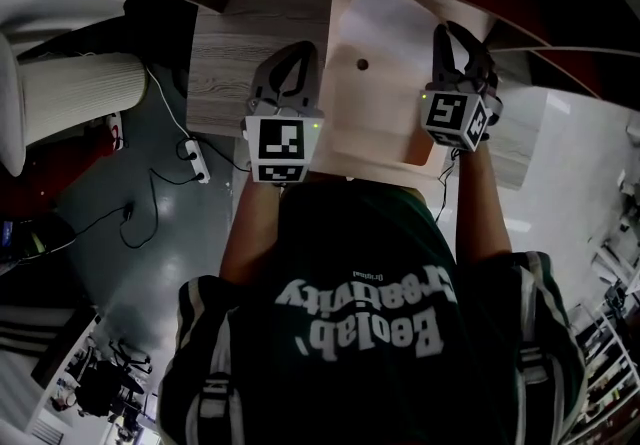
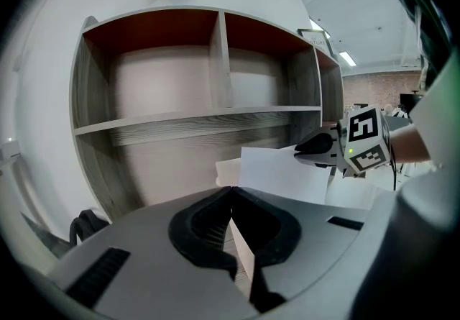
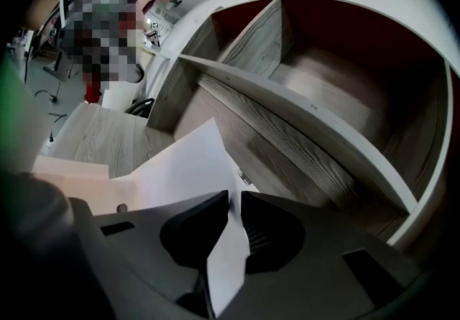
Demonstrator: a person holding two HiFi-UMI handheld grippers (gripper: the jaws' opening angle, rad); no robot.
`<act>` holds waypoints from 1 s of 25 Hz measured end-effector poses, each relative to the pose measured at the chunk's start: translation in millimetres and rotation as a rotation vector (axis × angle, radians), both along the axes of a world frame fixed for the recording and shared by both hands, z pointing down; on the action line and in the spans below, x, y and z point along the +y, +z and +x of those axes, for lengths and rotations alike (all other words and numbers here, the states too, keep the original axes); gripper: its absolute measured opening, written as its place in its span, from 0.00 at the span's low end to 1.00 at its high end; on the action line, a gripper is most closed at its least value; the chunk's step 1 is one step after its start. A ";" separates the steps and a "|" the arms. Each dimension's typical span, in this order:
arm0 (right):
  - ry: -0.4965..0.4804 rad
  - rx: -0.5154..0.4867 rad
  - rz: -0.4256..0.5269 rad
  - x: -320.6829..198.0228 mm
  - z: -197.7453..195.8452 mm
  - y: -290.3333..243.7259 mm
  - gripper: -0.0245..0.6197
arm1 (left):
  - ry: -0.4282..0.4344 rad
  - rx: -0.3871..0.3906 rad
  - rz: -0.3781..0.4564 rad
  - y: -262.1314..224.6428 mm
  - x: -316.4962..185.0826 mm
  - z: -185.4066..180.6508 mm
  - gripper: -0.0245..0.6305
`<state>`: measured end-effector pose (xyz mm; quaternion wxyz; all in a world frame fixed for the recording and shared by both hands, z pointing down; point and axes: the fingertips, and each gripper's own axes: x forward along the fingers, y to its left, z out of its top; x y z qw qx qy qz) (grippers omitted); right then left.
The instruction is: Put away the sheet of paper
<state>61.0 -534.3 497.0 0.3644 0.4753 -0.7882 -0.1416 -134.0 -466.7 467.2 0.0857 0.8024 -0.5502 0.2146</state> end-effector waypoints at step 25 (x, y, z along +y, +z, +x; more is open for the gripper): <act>-0.031 -0.158 -0.080 20.9 -13.2 -6.4 0.09 | 0.016 0.002 0.001 -0.5 6.4 1.6 0.07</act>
